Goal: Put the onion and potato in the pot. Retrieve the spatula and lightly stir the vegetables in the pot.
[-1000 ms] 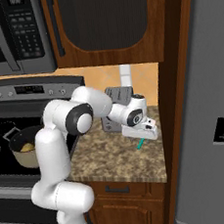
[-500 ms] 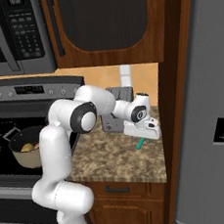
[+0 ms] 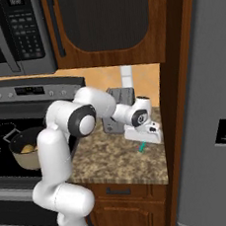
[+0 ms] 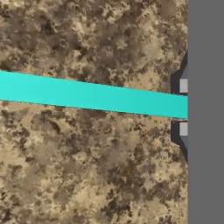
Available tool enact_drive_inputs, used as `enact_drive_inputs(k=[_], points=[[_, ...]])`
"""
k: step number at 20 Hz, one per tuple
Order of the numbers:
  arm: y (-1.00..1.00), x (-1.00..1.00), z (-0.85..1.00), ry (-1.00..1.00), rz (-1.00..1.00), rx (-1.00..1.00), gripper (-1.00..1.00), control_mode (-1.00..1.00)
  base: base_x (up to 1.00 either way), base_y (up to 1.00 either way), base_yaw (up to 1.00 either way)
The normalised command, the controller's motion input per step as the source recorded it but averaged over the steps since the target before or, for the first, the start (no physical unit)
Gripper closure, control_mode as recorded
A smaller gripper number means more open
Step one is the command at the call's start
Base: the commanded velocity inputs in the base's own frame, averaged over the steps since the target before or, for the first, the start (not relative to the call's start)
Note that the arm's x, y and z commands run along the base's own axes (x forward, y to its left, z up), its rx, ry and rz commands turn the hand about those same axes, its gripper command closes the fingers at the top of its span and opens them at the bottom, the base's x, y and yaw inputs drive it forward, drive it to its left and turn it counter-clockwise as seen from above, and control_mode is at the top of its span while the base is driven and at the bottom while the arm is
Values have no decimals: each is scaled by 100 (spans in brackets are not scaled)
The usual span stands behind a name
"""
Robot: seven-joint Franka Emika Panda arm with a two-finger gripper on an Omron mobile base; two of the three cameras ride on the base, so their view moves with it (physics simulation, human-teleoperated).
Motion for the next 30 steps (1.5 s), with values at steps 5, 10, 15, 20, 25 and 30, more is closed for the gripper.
enact_drive_inputs(k=[5,10,15,20,25,30], points=[[49,-76,-20,9,1,0,100,-100,0,0,0],[58,-100,8,2,9,6,100,-100,0,0,0],[49,-100,19,0,14,7,100,-100,0,0,0],[41,-100,100,-2,26,-14,100,-100,0,0,0],[32,-98,100,-18,48,-38,100,-100,0,0,0],[30,-54,100,-22,62,-35,100,-100,0,0,0]])
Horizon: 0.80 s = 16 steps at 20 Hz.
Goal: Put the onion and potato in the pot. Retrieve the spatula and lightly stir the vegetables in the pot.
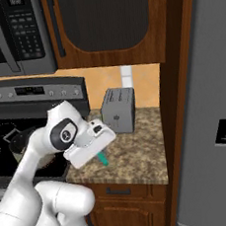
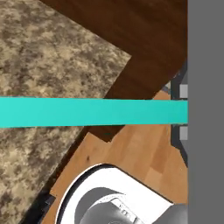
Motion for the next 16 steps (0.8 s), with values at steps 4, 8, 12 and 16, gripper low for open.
enact_drive_inputs(k=[4,8,12,16], points=[[70,-6,100,-9,54,-38,100,-100,0,0,0],[89,10,100,1,30,-41,100,-100,0,0,0],[100,40,78,20,8,-43,100,-100,0,0,0],[100,57,62,23,0,-44,100,-100,0,0,0]])
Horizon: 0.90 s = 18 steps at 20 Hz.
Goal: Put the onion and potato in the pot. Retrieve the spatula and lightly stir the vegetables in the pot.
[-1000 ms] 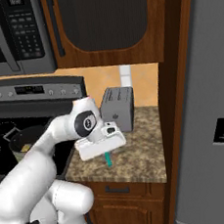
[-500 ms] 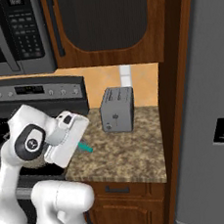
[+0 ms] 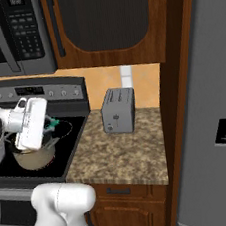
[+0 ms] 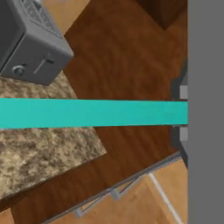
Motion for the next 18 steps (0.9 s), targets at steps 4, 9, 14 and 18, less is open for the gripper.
enact_drive_inputs(k=[4,9,14,18], points=[[100,33,80,14,-1,-50,100,-100,0,0,0],[93,48,-7,24,-12,-44,100,-100,0,0,0],[63,66,-36,21,-14,-18,100,-100,0,0,0],[69,41,-44,10,-11,-7,100,-100,0,0,0]])
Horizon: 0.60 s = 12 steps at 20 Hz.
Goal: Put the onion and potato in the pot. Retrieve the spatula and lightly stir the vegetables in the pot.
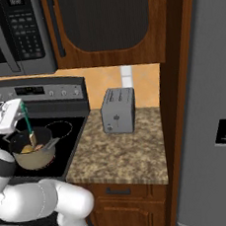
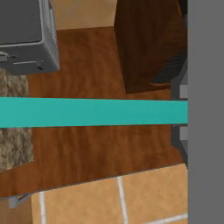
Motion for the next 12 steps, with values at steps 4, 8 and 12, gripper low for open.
enact_drive_inputs(k=[4,8,12], points=[[53,44,-45,0,-11,-5,100,-100,0,0,0],[28,38,-53,0,-10,-2,100,-100,0,0,0],[33,36,-59,2,-6,-4,100,-100,0,0,0]])
